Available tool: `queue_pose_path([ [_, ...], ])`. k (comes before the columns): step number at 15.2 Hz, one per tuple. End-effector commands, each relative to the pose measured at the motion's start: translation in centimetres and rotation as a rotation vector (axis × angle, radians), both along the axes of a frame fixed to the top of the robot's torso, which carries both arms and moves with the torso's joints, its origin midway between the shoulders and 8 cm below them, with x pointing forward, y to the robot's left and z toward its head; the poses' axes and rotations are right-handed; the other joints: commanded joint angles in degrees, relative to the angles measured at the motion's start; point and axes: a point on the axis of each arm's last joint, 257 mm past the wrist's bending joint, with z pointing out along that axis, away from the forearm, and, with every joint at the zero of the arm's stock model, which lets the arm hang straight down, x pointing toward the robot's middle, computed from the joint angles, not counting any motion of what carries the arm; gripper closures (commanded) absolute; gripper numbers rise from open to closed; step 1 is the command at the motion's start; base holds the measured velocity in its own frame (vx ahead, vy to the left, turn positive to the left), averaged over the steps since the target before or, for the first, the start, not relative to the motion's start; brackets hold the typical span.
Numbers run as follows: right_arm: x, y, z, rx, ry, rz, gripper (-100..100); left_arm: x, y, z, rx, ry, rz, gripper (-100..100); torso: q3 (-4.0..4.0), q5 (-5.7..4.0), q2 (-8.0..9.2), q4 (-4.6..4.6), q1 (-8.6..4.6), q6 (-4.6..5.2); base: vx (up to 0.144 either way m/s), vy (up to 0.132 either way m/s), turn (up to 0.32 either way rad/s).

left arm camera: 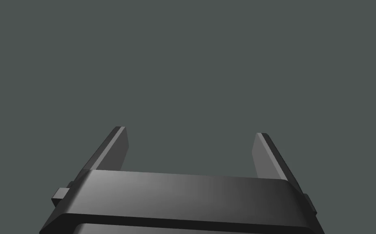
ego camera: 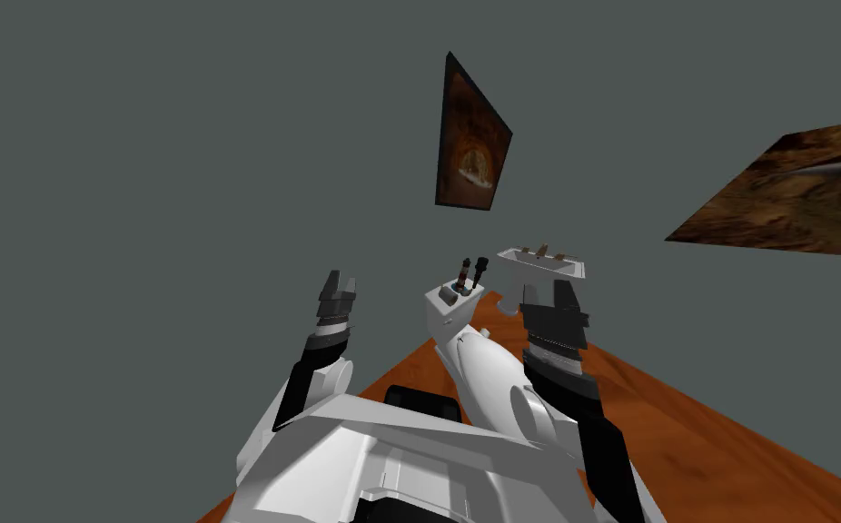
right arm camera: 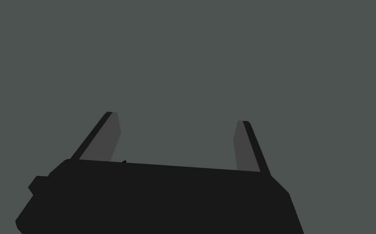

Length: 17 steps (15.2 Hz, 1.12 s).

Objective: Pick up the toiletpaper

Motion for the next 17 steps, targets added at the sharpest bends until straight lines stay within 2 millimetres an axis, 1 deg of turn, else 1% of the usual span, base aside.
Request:
queue_pose_path([
  [1,0.6,-0.6,-0.8,0.016,0.028,0.022,-100,0.0,0.0,0.0,0.0,0.0,0.0,0,0.0,0.0,0.0,0.0,0.0,0.0,-0.011,-0.002,0.127],
  [3,1.4,-1.8,-2.0,0.051,0.068,0.047,-100,0.0,0.0,0.0,0.0,0.0,0.0,0,0.03,-0.01,0.06,0.01,-0.05,-0.04,-0.035,-0.01,0.277],
  [4,1.4,-1.8,-2.0,0.051,0.068,0.047,-100,0.0,0.0,0.0,0.0,0.0,0.0,0,0.06,-0.02,0.11,0.02,-0.07,-0.05,-0.038,-0.016,0.169],
  [6,2.5,-3.5,-3.7,0.103,0.12,0.07,-100,0.0,0.0,0.0,0.0,0.0,0.0,0,0.08,-0.02,0.14,0.03,-0.09,-0.02,-0.036,-0.013,0.216],
  [7,2.5,-3.6,-3.7,0.112,0.118,0.073,-100,0.0,0.0,0.0,0.0,0.0,0.0,0,0.09,-0.02,0.15,0.03,-0.09,-0.04,-0.04,-0.014,0.214],
  [8,3.0,-4.6,-4.7,0.144,0.147,0.083,-100,0.0,0.0,0.0,0.0,0.0,0.0,0,0.09,-0.02,0.16,0.03,-0.1,-0.02,-0.04,-0.015,0.217],
  [9,3.0,-4.7,-4.7,0.153,0.145,0.086,-100,0.0,0.0,0.0,0.0,0.0,0.0,0,0.09,-0.02,0.15,0.03,-0.1,-0.04,-0.035,-0.017,0.174],
  [10,3.5,-5.9,-5.8,0.187,0.176,0.093,-100,0.0,0.0,0.0,0.0,0.0,0.0,0,0.08,-0.02,0.14,0.03,-0.11,-0.02,-0.038,-0.014,0.247],
  [11,3.5,-6.0,-5.8,0.201,0.173,0.098,-100,0.0,0.0,0.0,0.0,0.0,0.0,0,0.08,-0.03,0.13,0.03,-0.11,-0.05,-0.039,-0.014,0.206],
  [12,4.0,-7.3,-6.9,0.239,0.205,0.103,-100,0.0,0.0,0.0,0.0,0.0,0.0,0,0.08,-0.02,0.14,0.03,-0.11,-0.02,-0.045,-0.012,0.252],
  [13,4.0,-7.4,-6.9,0.256,0.201,0.109,-100,0.0,0.0,0.0,0.0,0.0,0.0,0,0.09,-0.02,0.16,0.03,-0.1,-0.04,-0.043,-0.013,0.212],
  [14,4.5,-8.8,-8.2,0.294,0.234,0.11,-100,0.0,0.0,0.0,0.0,0.0,0.0,0,0.09,-0.02,0.16,0.03,-0.1,-0.02,-0.047,-0.01,0.267],
  [16,4.5,-9.0,-8.2,0.318,0.228,0.12,-100,0.0,0.0,0.0,0.0,0.0,0.0,0,0.09,-0.02,0.16,0.04,-0.1,-0.03,-0.032,-0.01,0.157],
  [17,4.9,-10.5,-9.5,0.37,0.258,0.123,-100,0.0,0.0,0.0,0.0,0.0,0.0,0,0.07,-0.02,0.12,0.03,-0.1,0.0,-0.03,-0.006,0.178],
])
